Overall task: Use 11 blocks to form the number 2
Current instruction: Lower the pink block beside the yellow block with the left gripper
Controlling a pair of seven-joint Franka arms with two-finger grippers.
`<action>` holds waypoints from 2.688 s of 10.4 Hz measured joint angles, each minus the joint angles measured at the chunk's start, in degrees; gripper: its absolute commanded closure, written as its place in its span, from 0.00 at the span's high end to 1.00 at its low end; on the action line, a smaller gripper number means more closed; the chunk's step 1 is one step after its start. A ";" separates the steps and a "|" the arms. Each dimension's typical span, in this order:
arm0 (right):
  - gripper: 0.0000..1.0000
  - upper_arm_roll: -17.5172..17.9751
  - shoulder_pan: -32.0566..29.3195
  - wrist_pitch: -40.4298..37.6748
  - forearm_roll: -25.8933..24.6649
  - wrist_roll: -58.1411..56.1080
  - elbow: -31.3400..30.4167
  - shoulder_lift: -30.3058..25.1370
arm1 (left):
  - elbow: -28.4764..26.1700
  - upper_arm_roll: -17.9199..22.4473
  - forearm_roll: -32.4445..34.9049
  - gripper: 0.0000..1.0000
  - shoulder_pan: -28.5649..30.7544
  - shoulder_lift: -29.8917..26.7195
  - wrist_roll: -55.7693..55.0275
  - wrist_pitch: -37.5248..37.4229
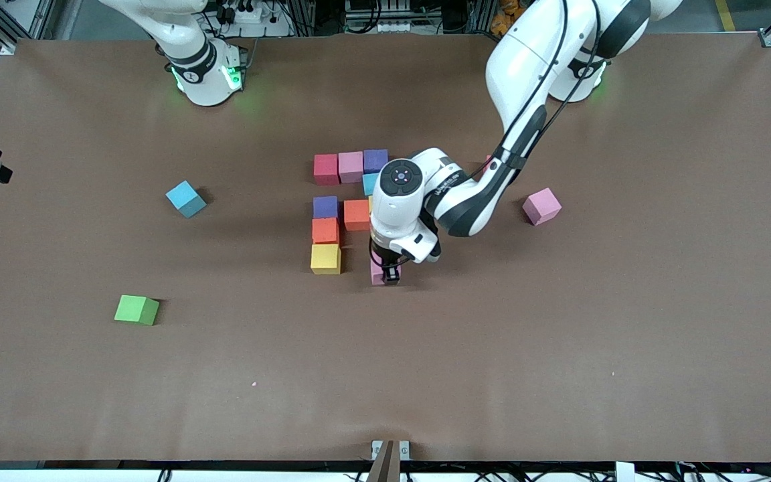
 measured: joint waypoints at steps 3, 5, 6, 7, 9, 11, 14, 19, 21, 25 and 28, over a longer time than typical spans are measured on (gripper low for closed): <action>1.00 -0.23 0.04 0.01 0.00 0.00 0.00 0.11 | 3.28 0.16 0.00 0.31 -1.29 2.61 -0.13 0.44; 1.00 -0.20 0.09 0.01 0.13 0.00 0.00 0.12 | 4.74 0.20 0.00 0.31 -2.41 4.23 -0.14 0.48; 1.00 -0.17 0.14 0.01 0.15 -0.01 0.00 0.13 | 5.05 0.20 0.00 0.31 -3.00 4.73 -0.14 0.49; 1.00 -0.16 0.15 0.01 0.18 -0.03 0.00 0.21 | 5.14 0.22 0.00 0.31 -3.49 5.02 -0.15 0.49; 1.00 -0.14 0.46 0.01 0.32 -0.04 0.00 0.61 | 5.32 0.24 0.00 0.31 -4.08 5.45 -0.15 0.49; 1.00 -0.15 0.77 0.04 1.14 -0.04 0.00 0.89 | 5.41 0.28 0.00 0.31 -4.17 5.93 -0.15 0.49; 1.00 -0.49 0.61 0.07 5.54 -0.04 0.00 0.95 | 5.44 0.32 0.00 0.31 -4.20 6.26 -0.15 1.08; 1.00 -0.41 1.11 -0.09 2.38 -0.08 -0.03 1.37 | 5.48 0.32 0.00 0.32 -5.13 6.82 -0.15 2.43; 1.00 -0.35 2.18 -0.09 0.09 -0.07 -0.07 1.74 | 5.57 0.33 0.00 0.37 -5.26 7.00 -0.15 2.67; 1.00 -0.62 2.39 -0.52 -1.46 -0.06 -0.08 2.54 | 5.67 0.42 0.00 1.00 -5.26 7.30 -0.15 3.70; 1.00 -0.85 2.23 -1.80 -1.64 -0.06 0.01 2.49 | 5.80 0.56 0.00 1.00 -5.26 7.44 -0.15 4.01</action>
